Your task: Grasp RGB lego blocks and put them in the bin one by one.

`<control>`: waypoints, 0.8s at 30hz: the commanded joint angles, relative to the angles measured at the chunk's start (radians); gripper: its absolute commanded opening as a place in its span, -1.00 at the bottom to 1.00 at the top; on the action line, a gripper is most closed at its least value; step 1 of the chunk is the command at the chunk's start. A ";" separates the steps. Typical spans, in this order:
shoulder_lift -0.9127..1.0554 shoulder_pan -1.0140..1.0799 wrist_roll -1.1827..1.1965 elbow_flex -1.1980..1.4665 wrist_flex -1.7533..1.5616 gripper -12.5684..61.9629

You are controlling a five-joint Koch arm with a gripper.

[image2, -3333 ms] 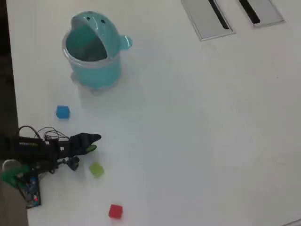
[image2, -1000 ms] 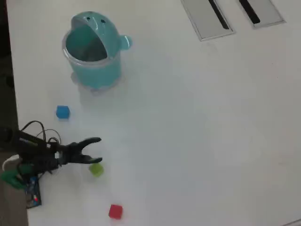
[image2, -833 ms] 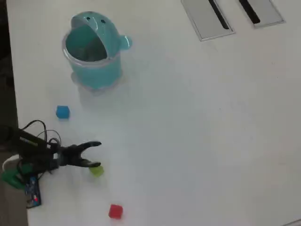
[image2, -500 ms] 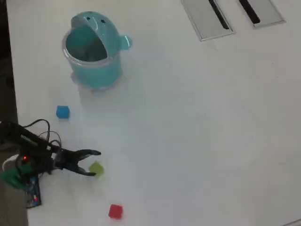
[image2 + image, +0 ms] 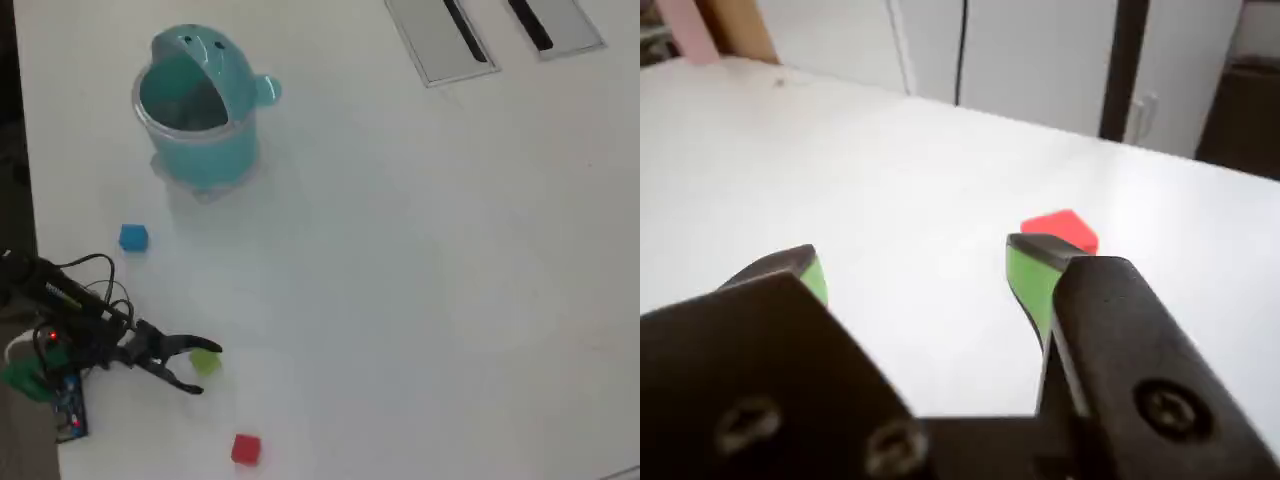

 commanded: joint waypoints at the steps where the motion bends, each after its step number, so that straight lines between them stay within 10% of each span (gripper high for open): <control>1: 0.048 0.020 -0.048 -0.101 0.037 0.23; 24: -0.569 0.342 -0.390 -0.816 0.555 0.29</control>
